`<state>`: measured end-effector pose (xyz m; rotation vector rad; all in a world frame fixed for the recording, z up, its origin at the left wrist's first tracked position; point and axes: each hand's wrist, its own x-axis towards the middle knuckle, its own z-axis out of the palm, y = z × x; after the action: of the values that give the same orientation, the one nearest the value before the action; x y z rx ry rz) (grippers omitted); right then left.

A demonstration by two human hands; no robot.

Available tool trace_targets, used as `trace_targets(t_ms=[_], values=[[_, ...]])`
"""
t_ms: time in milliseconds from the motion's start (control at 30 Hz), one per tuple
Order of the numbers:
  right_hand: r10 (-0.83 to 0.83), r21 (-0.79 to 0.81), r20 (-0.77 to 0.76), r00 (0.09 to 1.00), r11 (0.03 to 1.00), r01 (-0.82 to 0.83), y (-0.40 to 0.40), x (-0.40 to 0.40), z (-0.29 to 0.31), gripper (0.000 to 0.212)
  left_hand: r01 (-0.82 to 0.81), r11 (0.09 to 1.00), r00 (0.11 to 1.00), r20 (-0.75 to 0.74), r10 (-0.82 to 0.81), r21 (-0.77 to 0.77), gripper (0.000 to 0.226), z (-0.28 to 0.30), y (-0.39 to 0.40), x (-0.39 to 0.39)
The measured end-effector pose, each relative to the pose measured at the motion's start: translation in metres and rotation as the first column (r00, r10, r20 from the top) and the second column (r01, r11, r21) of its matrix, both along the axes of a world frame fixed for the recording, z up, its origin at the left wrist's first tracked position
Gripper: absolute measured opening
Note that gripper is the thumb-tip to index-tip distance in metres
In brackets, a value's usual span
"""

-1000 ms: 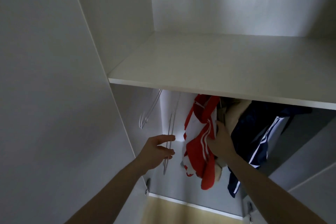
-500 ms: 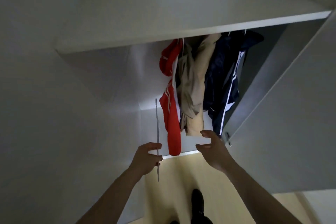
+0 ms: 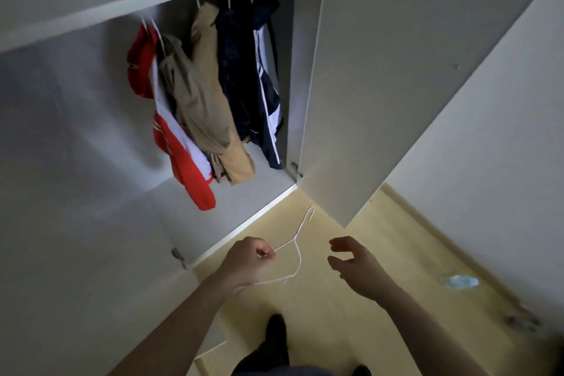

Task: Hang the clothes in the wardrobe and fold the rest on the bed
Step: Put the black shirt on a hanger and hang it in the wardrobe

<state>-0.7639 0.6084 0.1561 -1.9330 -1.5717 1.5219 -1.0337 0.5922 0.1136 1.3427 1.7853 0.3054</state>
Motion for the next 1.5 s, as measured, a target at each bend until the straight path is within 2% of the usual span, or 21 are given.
trace_targets(t_ms=[133, 200, 267, 367, 500, 600, 767, 867, 1033, 1233, 1333, 1400, 1500], values=[[-0.187, -0.016, -0.023, 0.982, 0.982, 0.187, -0.052, 0.066, 0.004, 0.027, 0.274, 0.961, 0.962, -0.013, -0.273, 0.03, 0.016, 0.02, 0.0, 0.063], [-0.302, -0.018, -0.056, 0.952, 0.953, 0.301, -0.084, 0.103, 0.007, 0.023, 0.377, 0.924, 0.926, 0.007, -0.378, 0.065, 0.011, 0.031, -0.005, 0.102], [-0.404, -0.022, -0.072, 0.912, 0.915, 0.404, -0.121, 0.141, 0.01, 0.021, 0.5, 0.858, 0.863, 0.01, -0.505, 0.114, 0.008, 0.043, -0.014, 0.145], [-0.539, -0.017, -0.12, 0.834, 0.841, 0.541, -0.184, 0.197, 0.015, 0.018, 0.648, 0.735, 0.753, -0.022, -0.658, 0.198, 0.015, 0.057, -0.039, 0.215], [-0.67, -0.018, -0.152, 0.727, 0.737, 0.676, -0.272, 0.268, 0.023, 0.016, 0.734, 0.609, 0.645, -0.026, -0.764, 0.299, 0.013, 0.069, -0.086, 0.312], [-0.753, -0.01, -0.18, 0.633, 0.645, 0.764, -0.334, 0.317, 0.025, 0.016, 0.754, 0.548, 0.587, 0.003, -0.81, 0.362, 0.008, 0.075, -0.124, 0.383], [-0.874, -0.012, -0.247, 0.417, 0.434, 0.901, -0.423, 0.38, 0.021, 0.015, 0.789, 0.427, 0.459, 0.037, -0.887, 0.442, 0.004, 0.089, -0.195, 0.486], [-0.909, -0.018, -0.306, 0.283, 0.303, 0.953, -0.467, 0.405, 0.021, 0.017, 0.838, 0.322, 0.315, 0.091, -0.945, 0.44, 0.003, 0.097, -0.237, 0.533], [-0.913, -0.07, -0.408, -0.003, 0.028, 0.997, -0.529, 0.443, 0.022, 0.024, 0.901, 0.06, 0.018, 0.101, -0.995, 0.429, 0.005, 0.103, -0.293, 0.613], [-0.802, -0.146, -0.489, -0.344, -0.313, 0.938, -0.586, 0.497, 0.021, 0.017, 0.922, -0.113, -0.199, 0.205, -0.958, 0.37, 0.008, 0.094, -0.348, 0.715], [-0.765, -0.132, -0.472, -0.439, -0.431, 0.893, -0.604, 0.534, 0.019, 0.015, 0.916, -0.266, -0.333, 0.2, -0.921, 0.302, 0.016, 0.081, -0.364, 0.766], [-0.774, -0.095, -0.427, -0.469, -0.477, 0.874, -0.613, 0.562, 0.014, 0.015, 0.908, -0.336, -0.384, 0.175, -0.907, 0.249, 0.019, 0.07, -0.368, 0.799], [-0.768, -0.067, -0.363, -0.527, -0.543, 0.837, -0.627, 0.61, 0.002, 0.016, 0.928, -0.321, -0.349, 0.141, -0.926, 0.191, 0.019, 0.05, -0.363, 0.848]])
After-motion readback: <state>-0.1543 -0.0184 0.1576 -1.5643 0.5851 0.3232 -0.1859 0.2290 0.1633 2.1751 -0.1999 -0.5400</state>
